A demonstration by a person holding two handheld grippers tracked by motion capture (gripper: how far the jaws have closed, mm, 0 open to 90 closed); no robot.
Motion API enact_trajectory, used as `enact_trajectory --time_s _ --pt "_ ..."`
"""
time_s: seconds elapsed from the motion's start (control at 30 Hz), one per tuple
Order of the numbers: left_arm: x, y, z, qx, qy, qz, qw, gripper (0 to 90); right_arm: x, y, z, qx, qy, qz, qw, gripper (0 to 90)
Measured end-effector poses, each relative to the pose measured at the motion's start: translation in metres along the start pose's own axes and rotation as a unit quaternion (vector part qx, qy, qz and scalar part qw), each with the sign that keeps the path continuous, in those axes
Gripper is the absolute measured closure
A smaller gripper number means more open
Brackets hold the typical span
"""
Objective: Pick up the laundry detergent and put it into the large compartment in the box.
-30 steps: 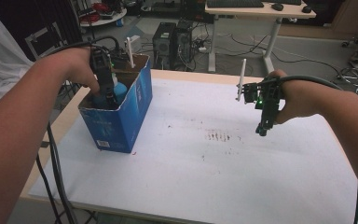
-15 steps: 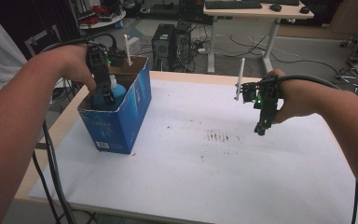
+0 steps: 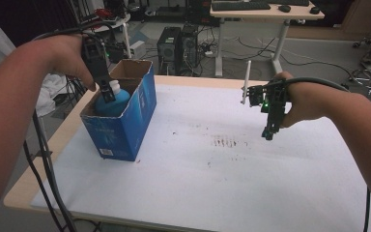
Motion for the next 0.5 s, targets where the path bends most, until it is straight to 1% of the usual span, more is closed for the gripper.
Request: enact_trajectory --time_s 0.03,0.07,0.1,0.13,0.2,0.27,0.37,0.4,0.5 --pt "0.000 0.001 -0.003 0.004 0.001 0.001 1.0000 22.1 0.000 0.000 0.000 -0.001 0.001 -0.001 1.0000 11.9" --pt "0.000 0.002 -0.006 0.005 0.005 -0.003 1.0000 21.7 0.000 0.001 0.000 -0.001 0.002 -0.002 1.0000 11.9" --pt "-0.001 0.003 -0.008 0.001 0.006 -0.004 1.0000 21.6 0.000 0.001 0.000 -0.001 0.000 -0.002 1.0000 11.9" --pt "-0.001 0.004 -0.009 -0.002 0.004 0.000 1.0000 21.5 0.000 0.000 0.001 0.000 -0.002 -0.002 1.0000 11.9" --pt "-0.001 0.006 -0.011 0.001 -0.002 0.002 1.0000 19.5 0.000 0.000 0.001 0.000 -0.001 -0.003 1.0000 11.9" --pt "-0.001 0.009 -0.014 0.001 0.000 0.008 1.0000 18.9 0.000 0.000 0.001 0.000 0.001 -0.003 1.0000 11.9" --pt "0.002 0.015 -0.021 -0.001 0.022 0.016 0.9996 17.5 0.000 0.000 0.001 -0.001 0.001 -0.003 1.0000 11.9" --pt "0.003 0.017 -0.023 -0.006 0.027 0.023 0.9993 16.4 0.000 0.000 0.001 -0.001 0.002 -0.005 1.0000 11.9" --pt "0.008 0.025 -0.027 -0.011 0.041 0.041 0.9983 12.4 0.000 0.000 0.001 -0.001 0.001 -0.005 1.0000 11.9"
Point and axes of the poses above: each handheld gripper's, and its own axes: z roughly forward along the jaws, x roughly out of its top, y roughly to its right, the point moved 2 cm from there along z, roughly forward along the jaws, and after that the axes turned 6 degrees about -x, right-handed, at the moved point
